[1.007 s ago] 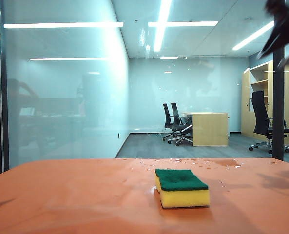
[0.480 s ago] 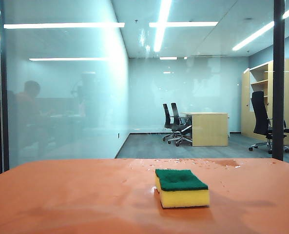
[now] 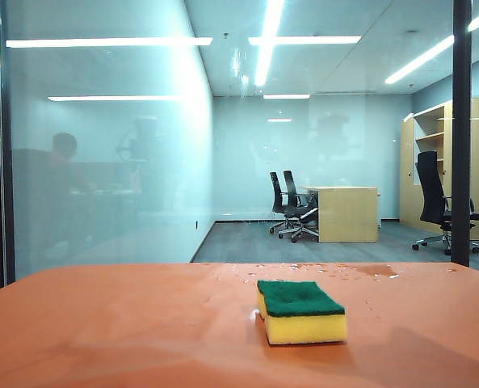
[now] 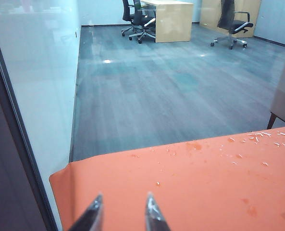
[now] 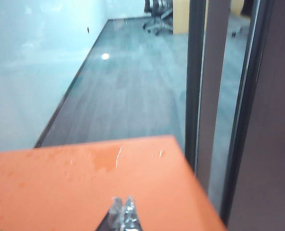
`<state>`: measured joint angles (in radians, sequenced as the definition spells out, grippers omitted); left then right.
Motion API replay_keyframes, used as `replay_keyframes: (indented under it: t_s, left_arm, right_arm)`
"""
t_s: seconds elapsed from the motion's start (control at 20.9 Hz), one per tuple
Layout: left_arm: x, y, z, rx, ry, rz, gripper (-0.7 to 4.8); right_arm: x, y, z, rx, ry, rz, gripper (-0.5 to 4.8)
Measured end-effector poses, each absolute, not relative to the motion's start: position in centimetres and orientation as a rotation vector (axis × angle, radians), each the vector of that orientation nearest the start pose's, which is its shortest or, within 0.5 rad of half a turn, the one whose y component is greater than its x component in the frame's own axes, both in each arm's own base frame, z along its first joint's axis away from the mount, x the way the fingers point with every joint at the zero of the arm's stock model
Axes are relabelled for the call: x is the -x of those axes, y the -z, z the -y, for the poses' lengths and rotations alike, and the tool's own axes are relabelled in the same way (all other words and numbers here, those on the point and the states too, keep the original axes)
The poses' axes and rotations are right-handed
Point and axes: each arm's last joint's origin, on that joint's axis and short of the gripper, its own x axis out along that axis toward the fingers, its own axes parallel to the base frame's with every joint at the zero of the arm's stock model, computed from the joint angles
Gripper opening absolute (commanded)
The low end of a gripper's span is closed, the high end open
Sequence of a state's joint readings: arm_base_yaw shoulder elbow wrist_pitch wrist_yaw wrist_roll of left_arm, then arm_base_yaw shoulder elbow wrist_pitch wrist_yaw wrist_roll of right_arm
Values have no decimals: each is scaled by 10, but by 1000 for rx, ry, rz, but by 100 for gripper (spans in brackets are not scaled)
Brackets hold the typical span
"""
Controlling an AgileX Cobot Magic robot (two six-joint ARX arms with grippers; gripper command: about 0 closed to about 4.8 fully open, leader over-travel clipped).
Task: Pick up the sponge from the table, wipe the water off the glass, and finally place the sponge back on the table.
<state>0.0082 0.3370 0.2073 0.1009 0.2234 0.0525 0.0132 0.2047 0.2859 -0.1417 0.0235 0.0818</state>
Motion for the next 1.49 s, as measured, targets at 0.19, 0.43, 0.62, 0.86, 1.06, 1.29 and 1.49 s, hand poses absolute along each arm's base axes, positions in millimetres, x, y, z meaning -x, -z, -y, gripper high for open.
replay_keyframes:
  t_s: [0.19,0.43,0.62,0.86,1.06,1.29,1.49]
  left_arm:
    - [-118,-214,5,-49,214,-30,-6]
    - [-119,-194,4,-44,180,-79,-6]
    - [-119,-180,4,-44,175,-83,-6]
    - [-119,-173,4,-45,173,-71,-6]
    - [-118,-163,4,-45,173,-77,-6]
    - [-118,-162,4,-70,173,-49,-6]
    - [-118,-164,4,-72,175,-33,-6]
  right_arm:
    - [-92,-204,-1,-104,13,-35,-9]
    - [-91,-181,-1,-106,14,-50,-9]
    - [-94,-168,-1,-105,16,-88,-9]
    - [-96,-157,-1,-103,17,-127,-9]
    - [-96,-155,-1,-102,17,-133,-9]
    - [-96,-155,-1,-96,17,-135,-9]
    - [-96,-154,-1,-96,17,-142,-9]
